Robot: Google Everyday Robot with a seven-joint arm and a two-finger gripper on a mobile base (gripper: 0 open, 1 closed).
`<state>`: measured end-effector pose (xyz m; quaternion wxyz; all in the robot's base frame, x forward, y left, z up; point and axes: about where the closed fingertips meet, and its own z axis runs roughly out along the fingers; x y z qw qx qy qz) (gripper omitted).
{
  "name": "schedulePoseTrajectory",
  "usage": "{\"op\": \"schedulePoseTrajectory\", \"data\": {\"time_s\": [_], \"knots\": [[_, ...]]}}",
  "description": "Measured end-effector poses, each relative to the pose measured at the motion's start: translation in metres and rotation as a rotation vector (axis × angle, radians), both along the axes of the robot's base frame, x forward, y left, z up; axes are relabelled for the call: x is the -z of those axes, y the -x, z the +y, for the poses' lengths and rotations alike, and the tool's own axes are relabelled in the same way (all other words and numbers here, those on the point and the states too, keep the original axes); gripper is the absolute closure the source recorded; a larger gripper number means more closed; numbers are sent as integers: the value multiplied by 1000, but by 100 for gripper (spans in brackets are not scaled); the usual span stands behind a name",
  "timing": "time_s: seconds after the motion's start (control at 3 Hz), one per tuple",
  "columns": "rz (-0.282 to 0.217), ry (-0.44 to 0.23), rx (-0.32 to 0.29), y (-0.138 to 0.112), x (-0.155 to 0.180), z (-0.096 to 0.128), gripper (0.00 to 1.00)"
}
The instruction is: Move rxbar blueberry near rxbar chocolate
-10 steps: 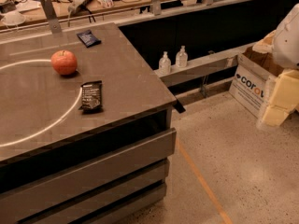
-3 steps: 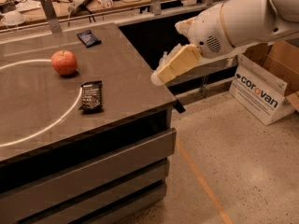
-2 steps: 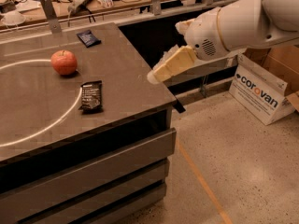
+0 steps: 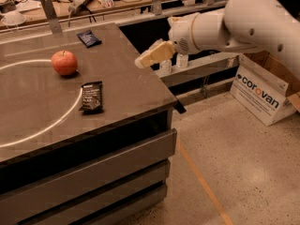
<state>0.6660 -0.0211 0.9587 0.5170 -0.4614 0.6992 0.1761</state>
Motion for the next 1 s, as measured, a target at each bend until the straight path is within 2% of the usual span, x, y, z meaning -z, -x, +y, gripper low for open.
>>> {"op": "schedulePoseTrajectory", "data": {"time_s": [0.33, 0.67, 1.0], "knots": [[-10, -47, 5, -51, 13, 28, 0], [1, -116, 2, -110, 37, 77, 0], [1, -117, 2, -110, 37, 78, 0]]}}
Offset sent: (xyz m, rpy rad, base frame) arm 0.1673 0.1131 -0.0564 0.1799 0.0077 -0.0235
